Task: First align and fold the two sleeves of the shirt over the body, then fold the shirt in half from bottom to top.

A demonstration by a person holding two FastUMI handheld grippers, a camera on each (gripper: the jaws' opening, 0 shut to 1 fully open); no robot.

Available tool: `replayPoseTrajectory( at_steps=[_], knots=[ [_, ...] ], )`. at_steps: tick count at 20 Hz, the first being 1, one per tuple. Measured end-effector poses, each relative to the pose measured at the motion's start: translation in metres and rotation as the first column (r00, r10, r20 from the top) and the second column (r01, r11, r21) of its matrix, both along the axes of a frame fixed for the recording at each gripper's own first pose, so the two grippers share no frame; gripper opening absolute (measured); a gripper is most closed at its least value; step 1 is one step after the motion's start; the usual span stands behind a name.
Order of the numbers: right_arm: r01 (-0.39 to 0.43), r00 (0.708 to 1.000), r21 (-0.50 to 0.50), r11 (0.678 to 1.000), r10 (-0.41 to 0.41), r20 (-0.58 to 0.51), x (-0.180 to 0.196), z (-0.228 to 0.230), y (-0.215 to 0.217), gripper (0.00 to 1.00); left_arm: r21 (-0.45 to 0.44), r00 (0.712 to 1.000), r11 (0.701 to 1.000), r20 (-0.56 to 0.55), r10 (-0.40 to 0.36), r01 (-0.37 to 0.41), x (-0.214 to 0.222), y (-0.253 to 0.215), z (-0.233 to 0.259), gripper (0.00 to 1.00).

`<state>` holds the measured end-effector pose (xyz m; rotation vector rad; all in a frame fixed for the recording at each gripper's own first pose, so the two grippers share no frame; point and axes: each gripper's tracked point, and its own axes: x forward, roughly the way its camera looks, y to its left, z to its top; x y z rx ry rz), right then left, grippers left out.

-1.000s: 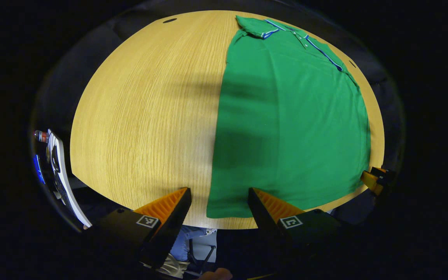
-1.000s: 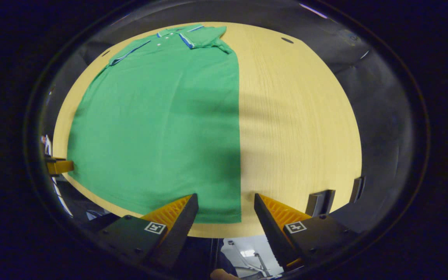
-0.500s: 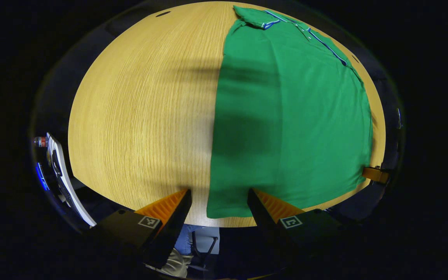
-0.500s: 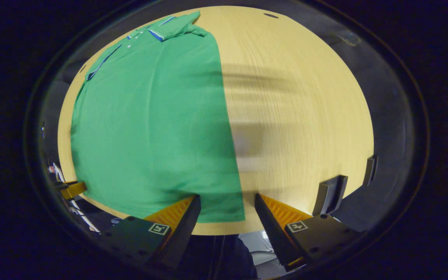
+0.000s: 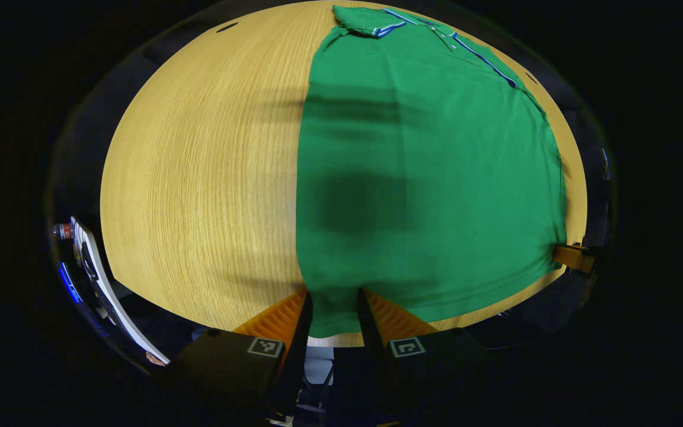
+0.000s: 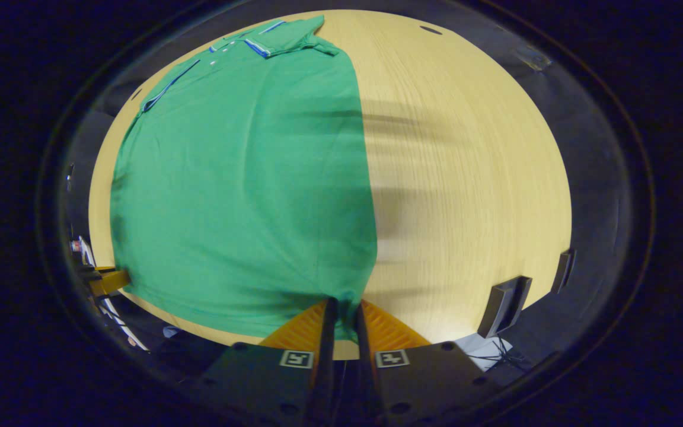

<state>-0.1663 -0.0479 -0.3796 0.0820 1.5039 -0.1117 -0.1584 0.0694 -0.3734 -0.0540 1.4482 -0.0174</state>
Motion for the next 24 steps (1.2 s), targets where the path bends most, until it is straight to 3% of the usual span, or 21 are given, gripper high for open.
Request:
replayPoseTrajectory(
  at_steps=[1,3,5,6,7,10,15,21,24],
  knots=[
    [-0.007,1.0,-0.003,1.0,0.007,0.0,0.001,0.0,0.0,0.12,-0.007,1.0,1.0,0.002,0.014,-0.014,0.001,-0.001,0.002,0.39],
    [0.007,1.0,0.01,1.0,-0.007,0.005,0.0,-0.001,-0.001,0.15,-0.033,0.999,0.999,0.012,0.035,-0.035,0.002,-0.002,0.003,0.28],
    [0.005,1.0,0.028,1.0,-0.005,0.004,-0.001,0.0,-0.003,0.15,-0.043,0.999,0.998,0.014,0.047,-0.046,0.006,-0.005,0.002,0.04],
    [0.03,0.999,0.043,0.999,-0.031,0.018,0.001,0.001,-0.002,0.15,-0.045,0.999,0.998,0.018,0.039,-0.038,0.006,-0.005,0.0,0.03],
    [0.039,0.999,0.059,0.997,-0.041,0.031,0.002,0.0,-0.002,0.02,-0.049,0.999,0.998,0.023,0.038,-0.037,0.005,-0.004,0.001,0.03],
    [0.004,0.999,0.057,0.998,-0.006,0.033,0.002,0.001,-0.002,0.02,-0.052,0.998,0.998,0.037,0.042,-0.041,0.003,-0.003,0.003,0.03],
    [-0.045,0.99,0.04,0.998,0.039,0.132,0.008,0.023,-0.002,0.02,-0.055,0.989,0.998,0.144,-0.032,0.04,0.007,-0.014,0.018,0.03],
    [-0.034,0.968,0.077,0.996,0.014,0.251,0.02,0.086,-0.006,0.0,-0.064,0.95,0.997,0.311,-0.01,0.032,0.04,-0.016,0.079,0.03],
    [-0.02,0.955,0.102,0.995,-0.011,0.297,0.036,0.114,-0.004,0.0,-0.022,0.925,0.999,0.38,-0.032,0.044,0.062,-0.011,0.115,0.03]
  ],
)
